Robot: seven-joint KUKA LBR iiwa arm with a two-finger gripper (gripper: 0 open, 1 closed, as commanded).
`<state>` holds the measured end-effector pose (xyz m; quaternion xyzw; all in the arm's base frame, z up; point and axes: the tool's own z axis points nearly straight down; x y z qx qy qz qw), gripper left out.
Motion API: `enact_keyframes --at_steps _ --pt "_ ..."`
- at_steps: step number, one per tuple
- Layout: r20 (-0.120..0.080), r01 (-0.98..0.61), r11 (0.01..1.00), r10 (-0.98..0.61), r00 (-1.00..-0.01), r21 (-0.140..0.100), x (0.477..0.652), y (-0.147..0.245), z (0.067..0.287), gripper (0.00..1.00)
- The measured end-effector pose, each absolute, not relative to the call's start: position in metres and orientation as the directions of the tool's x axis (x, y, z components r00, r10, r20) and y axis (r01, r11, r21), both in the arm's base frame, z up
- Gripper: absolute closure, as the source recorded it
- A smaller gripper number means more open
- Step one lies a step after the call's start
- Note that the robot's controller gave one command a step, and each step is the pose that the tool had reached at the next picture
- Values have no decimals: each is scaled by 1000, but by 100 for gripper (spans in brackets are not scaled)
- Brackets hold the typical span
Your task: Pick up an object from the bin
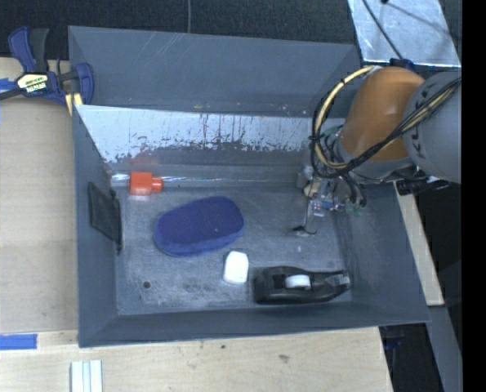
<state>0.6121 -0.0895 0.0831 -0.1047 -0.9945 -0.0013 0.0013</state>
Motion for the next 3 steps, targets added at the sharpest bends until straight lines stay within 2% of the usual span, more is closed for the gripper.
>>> enact_keyframes --at_steps 1,2,3 --pt "-6 216 976 216 -976 -2 615 -145 83 0" --pt "-8 213 977 213 -977 -1 616 -142 84 100" --pt "-12 222 975 222 -975 0 563 -141 270 100"
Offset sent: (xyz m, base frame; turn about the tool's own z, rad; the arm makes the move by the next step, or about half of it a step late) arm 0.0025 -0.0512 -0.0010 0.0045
